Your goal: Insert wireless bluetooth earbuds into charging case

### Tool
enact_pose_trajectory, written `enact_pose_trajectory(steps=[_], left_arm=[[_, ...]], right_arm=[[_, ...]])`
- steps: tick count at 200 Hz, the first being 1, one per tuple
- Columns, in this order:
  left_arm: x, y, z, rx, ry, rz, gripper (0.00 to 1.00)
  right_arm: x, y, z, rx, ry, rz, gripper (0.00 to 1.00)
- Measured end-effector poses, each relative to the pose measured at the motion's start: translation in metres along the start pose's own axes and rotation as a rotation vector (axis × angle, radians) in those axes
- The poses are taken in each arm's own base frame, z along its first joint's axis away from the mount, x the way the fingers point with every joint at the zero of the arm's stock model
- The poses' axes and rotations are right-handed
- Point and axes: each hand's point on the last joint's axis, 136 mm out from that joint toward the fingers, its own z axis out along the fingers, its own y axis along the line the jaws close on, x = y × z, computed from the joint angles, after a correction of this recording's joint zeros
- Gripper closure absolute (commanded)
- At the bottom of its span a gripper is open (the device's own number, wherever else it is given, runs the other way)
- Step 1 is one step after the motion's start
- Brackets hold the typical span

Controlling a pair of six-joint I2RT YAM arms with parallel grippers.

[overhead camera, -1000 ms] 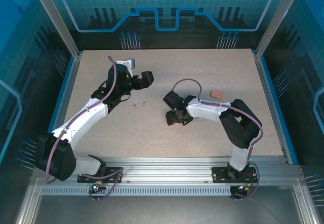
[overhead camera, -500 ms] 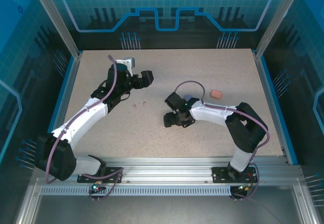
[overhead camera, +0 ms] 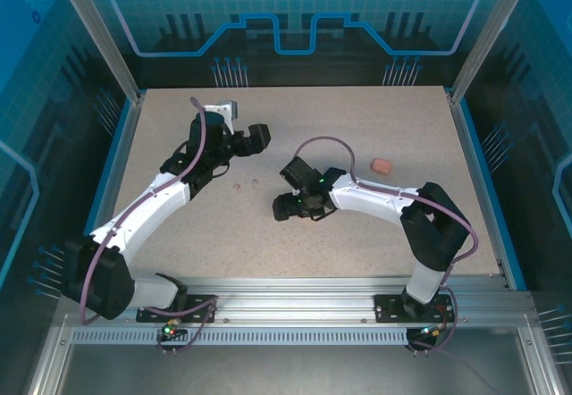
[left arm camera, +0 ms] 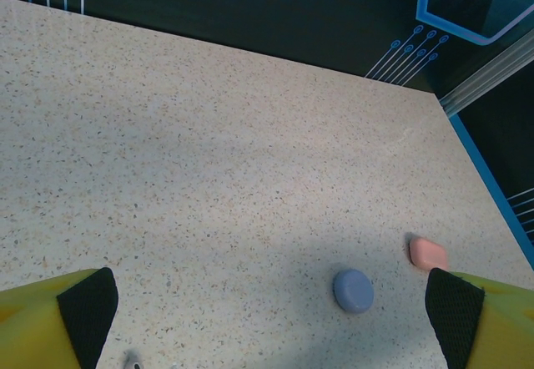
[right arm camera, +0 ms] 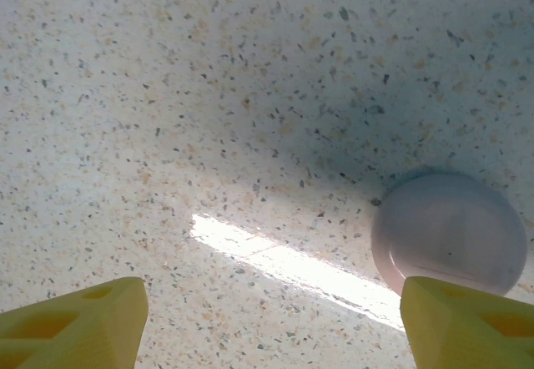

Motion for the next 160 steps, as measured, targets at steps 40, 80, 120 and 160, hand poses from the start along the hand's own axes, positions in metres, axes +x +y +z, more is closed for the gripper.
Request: enact_pose_trajectory(steps=[40, 80, 120, 160], left_arm=[[-0.002, 0.000, -0.001, -0.005, -0.007, 0.001, 0.01], [-0.005, -0.001, -0.005, -0.002, -0.019, 0.018, 0.01], [-0.006, -0.002, -0.007, 0.000, -0.024, 0.021, 0.01], [-0.008, -0.002, -0.008, 0.000, -0.029, 0.025, 0.01]], right_arm=[[-0.003, -0.018, -0.003, 0.059, 0.003, 0.023, 0.19], [0.000, -0.038, 0.000, 0.121, 0.009, 0.047, 0.19], [0.011, -0.048, 0.015, 0.157, 0.057, 0.060, 0.19], [0.020, -0.043, 0.024, 0.154, 0.088, 0.053, 0.20]])
